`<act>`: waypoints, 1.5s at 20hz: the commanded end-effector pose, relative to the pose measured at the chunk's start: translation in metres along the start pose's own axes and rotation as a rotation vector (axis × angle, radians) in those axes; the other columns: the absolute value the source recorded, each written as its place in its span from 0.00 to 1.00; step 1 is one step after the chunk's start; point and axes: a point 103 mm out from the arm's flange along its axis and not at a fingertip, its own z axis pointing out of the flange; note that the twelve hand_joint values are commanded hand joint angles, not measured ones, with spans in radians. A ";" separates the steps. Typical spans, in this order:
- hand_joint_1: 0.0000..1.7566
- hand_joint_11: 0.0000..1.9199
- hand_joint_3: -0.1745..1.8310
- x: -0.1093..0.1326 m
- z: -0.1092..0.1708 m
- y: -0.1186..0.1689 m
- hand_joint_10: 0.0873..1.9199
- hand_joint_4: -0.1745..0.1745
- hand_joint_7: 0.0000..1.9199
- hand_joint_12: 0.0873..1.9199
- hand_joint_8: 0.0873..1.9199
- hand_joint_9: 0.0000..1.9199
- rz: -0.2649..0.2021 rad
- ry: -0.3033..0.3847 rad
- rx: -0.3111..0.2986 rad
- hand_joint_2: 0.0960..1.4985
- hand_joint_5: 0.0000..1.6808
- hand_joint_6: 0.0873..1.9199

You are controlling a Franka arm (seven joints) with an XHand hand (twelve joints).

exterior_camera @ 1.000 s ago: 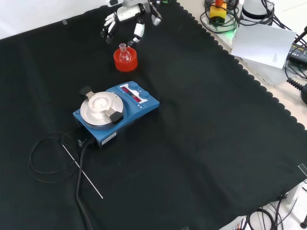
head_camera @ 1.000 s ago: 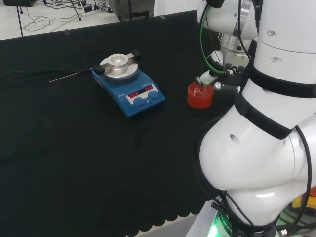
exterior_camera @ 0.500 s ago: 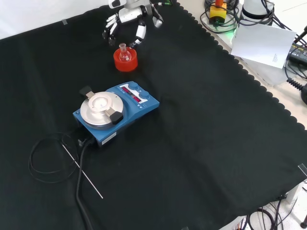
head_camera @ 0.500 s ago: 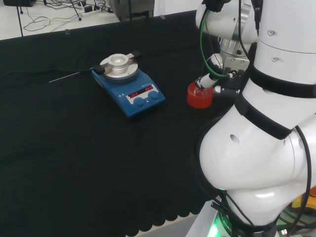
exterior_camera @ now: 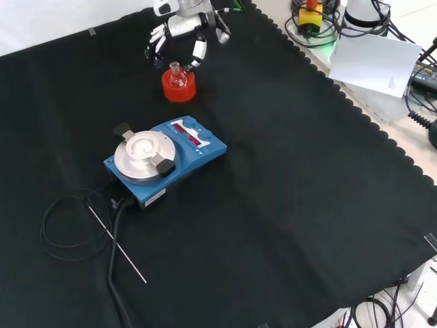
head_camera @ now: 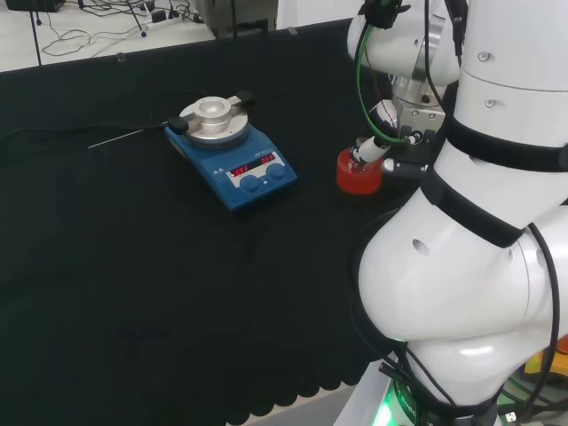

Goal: Pick up the round-bottom flask.

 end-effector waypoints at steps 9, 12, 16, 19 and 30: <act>0.57 0.11 0.43 -0.002 0.000 0.006 0.31 0.46 0.12 0.70 0.30 0.23 -0.003 0.000 -0.020 0.37 0.47 0.31; 0.57 0.11 0.43 -0.001 0.000 0.008 0.31 0.45 0.12 0.70 0.30 0.23 -0.004 0.000 -0.024 0.37 0.47 0.32; 0.57 0.11 0.44 -0.001 -0.001 0.011 0.31 0.44 0.13 0.69 0.30 0.23 -0.002 -0.009 -0.023 0.37 0.47 0.34; 0.57 0.11 0.44 -0.002 -0.001 0.012 0.31 0.43 0.13 0.70 0.30 0.23 0.001 -0.005 -0.015 0.37 0.48 0.34; 0.61 0.12 0.27 -0.001 0.000 0.012 0.31 0.94 0.14 0.69 0.31 0.25 0.003 -0.016 -0.037 0.53 0.67 0.38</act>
